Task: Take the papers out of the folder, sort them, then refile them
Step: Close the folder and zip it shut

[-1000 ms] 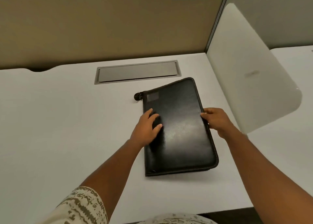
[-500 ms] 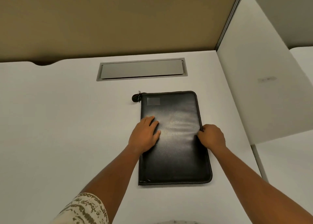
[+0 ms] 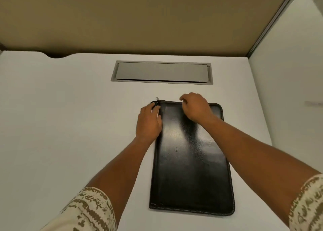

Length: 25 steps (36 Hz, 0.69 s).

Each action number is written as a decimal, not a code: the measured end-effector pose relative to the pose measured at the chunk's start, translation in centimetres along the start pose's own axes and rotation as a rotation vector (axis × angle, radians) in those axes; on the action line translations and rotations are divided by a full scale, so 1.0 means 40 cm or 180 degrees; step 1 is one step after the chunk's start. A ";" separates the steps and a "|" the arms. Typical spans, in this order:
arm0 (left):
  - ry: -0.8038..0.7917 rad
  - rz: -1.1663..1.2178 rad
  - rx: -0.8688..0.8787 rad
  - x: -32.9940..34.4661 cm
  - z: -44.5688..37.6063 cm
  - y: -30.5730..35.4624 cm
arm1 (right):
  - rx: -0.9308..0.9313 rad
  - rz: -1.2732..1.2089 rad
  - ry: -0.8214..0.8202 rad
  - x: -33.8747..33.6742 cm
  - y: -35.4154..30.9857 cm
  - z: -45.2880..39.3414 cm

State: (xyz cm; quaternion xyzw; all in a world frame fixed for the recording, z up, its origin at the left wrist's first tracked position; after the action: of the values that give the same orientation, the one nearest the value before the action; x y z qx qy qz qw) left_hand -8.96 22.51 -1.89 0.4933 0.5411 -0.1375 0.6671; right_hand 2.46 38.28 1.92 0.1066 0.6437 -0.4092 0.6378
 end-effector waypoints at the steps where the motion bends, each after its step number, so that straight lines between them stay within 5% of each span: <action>1: 0.0060 0.0019 -0.0032 -0.005 -0.014 -0.006 | -0.0110 0.0048 -0.0045 0.004 -0.019 -0.029; 15: 0.0051 0.0508 -0.0458 0.021 -0.135 -0.084 | -0.1350 0.0860 -0.1098 0.113 -0.128 -0.268; 25: 0.0010 0.0411 -0.0371 0.059 -0.157 -0.125 | -0.2118 0.1224 -0.1316 0.142 -0.144 -0.308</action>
State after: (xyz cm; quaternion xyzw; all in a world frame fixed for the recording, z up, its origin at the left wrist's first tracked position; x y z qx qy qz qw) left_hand -15.34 26.02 -6.02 0.4877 0.5163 -0.0617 0.7013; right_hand -11.31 40.54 -2.81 -0.0710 0.5677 -0.0661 0.8175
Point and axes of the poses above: each hand's wrist, its own z-axis away from the middle knuckle, its own x-axis out of the palm, y = z × x, the point moved 5 cm from there along -z, towards the middle knuckle, and after that the axes turned 2 degrees about z, right-handed, at the moved point
